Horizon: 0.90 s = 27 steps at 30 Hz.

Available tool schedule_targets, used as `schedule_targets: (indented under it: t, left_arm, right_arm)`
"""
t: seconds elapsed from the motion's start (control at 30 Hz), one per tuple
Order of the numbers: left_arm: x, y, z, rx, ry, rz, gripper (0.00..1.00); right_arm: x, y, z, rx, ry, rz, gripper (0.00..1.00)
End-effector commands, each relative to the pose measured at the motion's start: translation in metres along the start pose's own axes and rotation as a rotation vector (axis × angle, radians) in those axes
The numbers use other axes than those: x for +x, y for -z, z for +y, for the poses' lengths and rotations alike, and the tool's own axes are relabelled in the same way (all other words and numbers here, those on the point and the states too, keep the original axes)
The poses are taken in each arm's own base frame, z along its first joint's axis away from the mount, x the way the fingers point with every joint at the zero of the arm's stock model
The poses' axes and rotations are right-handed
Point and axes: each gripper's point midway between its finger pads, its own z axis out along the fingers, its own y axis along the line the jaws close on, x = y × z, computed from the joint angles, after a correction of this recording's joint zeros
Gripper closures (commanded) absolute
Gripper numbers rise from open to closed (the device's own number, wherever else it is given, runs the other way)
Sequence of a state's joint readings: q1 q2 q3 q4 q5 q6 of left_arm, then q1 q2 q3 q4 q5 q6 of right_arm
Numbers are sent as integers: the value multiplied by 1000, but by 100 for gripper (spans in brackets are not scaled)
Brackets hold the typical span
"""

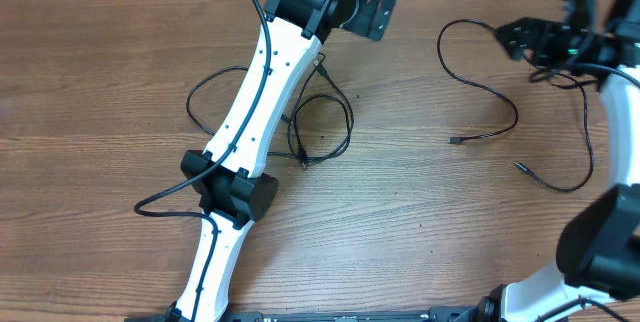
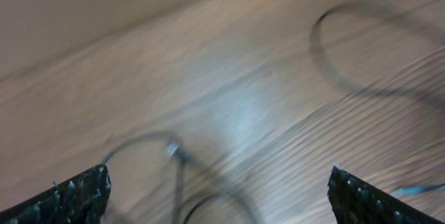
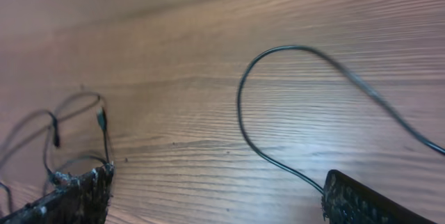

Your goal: Untangle cables

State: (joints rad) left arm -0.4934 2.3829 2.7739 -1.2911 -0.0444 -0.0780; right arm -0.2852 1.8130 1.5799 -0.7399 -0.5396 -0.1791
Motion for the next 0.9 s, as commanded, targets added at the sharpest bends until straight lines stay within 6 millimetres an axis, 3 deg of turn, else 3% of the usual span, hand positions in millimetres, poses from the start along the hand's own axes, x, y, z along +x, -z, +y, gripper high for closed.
schedule_targets:
  t: [0.0, 0.23, 0.3, 0.57, 0.87]
  left_arm:
    - [10, 2, 47, -131, 15, 46, 0]
    - [39, 8, 106, -198, 176, 151, 0]
    - [45, 9, 115, -198, 197, 171, 1]
    - [49, 10, 123, -186, 218, 184, 0]
    - [49, 10, 122, -185, 217, 184, 0]
  right_arm:
    - [15, -31, 3, 35, 92, 67, 4]
    - [43, -91, 23, -12, 154, 160, 4]
    - [51, -103, 27, -25, 160, 183, 4]
    - [84, -144, 49, -72, 247, 271, 4]
    - [85, -161, 56, -84, 279, 252, 3]
